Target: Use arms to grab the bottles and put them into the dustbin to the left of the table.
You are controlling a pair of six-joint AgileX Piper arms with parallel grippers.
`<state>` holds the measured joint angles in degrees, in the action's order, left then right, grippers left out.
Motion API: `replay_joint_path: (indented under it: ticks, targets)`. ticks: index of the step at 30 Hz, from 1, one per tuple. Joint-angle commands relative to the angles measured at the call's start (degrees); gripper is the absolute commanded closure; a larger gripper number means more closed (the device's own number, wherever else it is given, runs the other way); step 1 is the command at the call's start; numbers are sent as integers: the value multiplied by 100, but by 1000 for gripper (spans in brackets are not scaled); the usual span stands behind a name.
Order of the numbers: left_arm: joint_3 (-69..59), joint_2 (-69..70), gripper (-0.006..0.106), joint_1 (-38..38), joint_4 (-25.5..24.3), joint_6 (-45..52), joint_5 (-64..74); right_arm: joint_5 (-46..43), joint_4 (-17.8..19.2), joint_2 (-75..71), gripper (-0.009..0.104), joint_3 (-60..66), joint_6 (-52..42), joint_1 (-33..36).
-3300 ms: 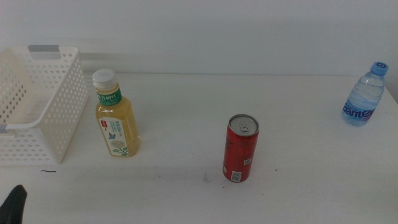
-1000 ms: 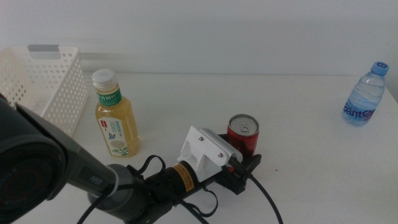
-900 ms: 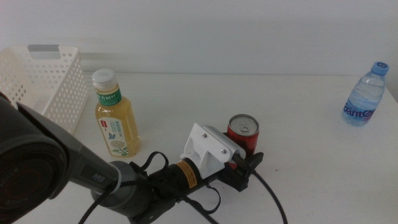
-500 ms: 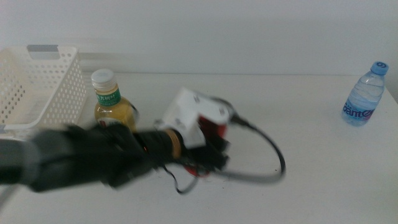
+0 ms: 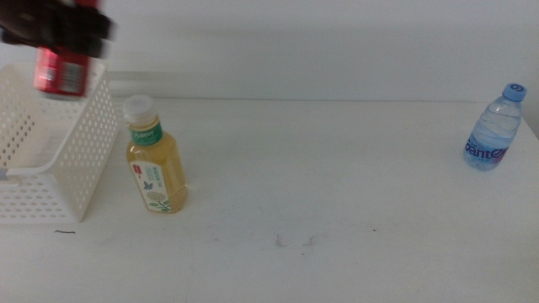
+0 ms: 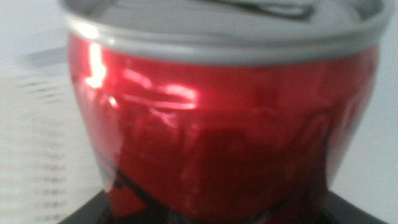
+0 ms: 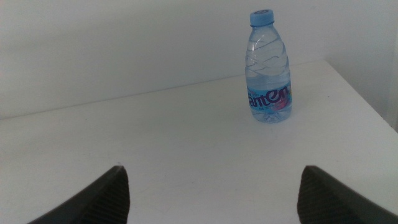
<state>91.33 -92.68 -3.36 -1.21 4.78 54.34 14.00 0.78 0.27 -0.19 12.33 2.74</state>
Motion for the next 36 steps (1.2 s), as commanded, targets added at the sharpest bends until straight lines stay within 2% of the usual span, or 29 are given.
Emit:
replay_joint_path:
  ticks: [1,5,12,15,18,23,26,28,32,36]
  targets:
    - [538,-408,102,599,64,145,374,-70,27,-27,25,19,-16,-45]
    - [893,-1089,102,1168,121,321,482,-70,27,-27,25,19,-16,-45]
    - [882,-1931,102,1553,-50,330,326,-70,27,-27,25,19,-16,-45]
    - [882,-2234,98,1650,-50,243,341,-70,27,-27,25,19,-16,-45]
    - [882,-2477,83,1648,-50,232,341,-70,27,-27,25,19,-16,-45]
    - [870,-2699,40,1648,-50,293,166,-70,27,-27,25,19,-16,-45]
    - [870,-2631,17,1648,-108,293,263,-70,27,-27,25,19,-16,-45]
    - [870,-2448,6,1638,-147,281,413,-70,27,-27,25,19,-16,-45]
    - [507,-1558,7,1638,121,263,502,-70,27,-27,25,19,-16,-45]
    - [-595,-130,7,1536,582,154,128,-70,27,-27,25,19,-16,-45]
